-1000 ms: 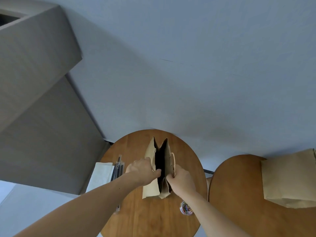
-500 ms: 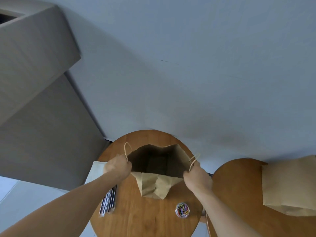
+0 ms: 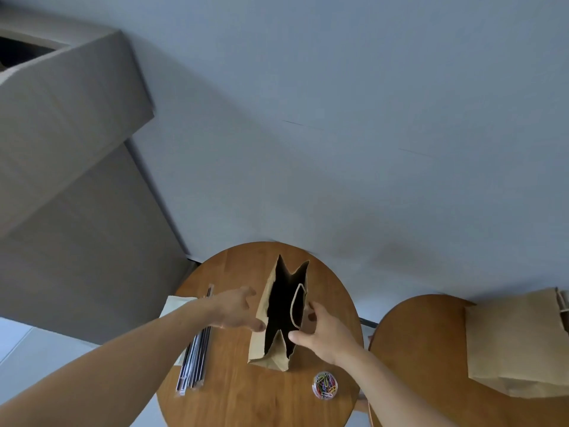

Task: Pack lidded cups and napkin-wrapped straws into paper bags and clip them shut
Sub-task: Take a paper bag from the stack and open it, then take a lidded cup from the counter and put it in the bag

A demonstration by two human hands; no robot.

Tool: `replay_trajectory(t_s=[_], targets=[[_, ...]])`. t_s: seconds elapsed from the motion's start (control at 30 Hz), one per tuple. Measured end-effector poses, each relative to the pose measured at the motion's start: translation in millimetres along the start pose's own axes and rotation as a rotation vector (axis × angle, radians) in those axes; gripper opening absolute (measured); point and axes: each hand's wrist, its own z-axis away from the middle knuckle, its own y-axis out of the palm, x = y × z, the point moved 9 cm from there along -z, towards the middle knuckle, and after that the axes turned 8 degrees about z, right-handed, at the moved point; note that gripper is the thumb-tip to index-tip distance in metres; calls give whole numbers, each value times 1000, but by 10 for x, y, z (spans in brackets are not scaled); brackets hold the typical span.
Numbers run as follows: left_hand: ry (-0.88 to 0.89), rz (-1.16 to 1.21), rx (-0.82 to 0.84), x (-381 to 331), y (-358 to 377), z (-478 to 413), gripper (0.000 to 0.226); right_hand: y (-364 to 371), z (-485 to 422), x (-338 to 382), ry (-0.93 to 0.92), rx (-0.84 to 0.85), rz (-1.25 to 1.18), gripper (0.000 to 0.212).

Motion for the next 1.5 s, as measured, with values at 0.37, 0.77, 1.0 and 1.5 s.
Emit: replay_trajectory(t_s=[0.37,0.77,1.0,1.5], targets=[[11,-395,-403,-317,-887,440,48,-920,-139,606,-115,-258,232,54],[124,-463,-623,-447,-2061,1374,68,-1276,-175,2199,-307,-373,345,50],[273,-452,-985,-480,-3574,2739,55,-1943,287,4037,-486,-597,360,49],[35,-300,-1033,1509,-4624,3741,61,-844,278,6704,-752,-298,743,96]])
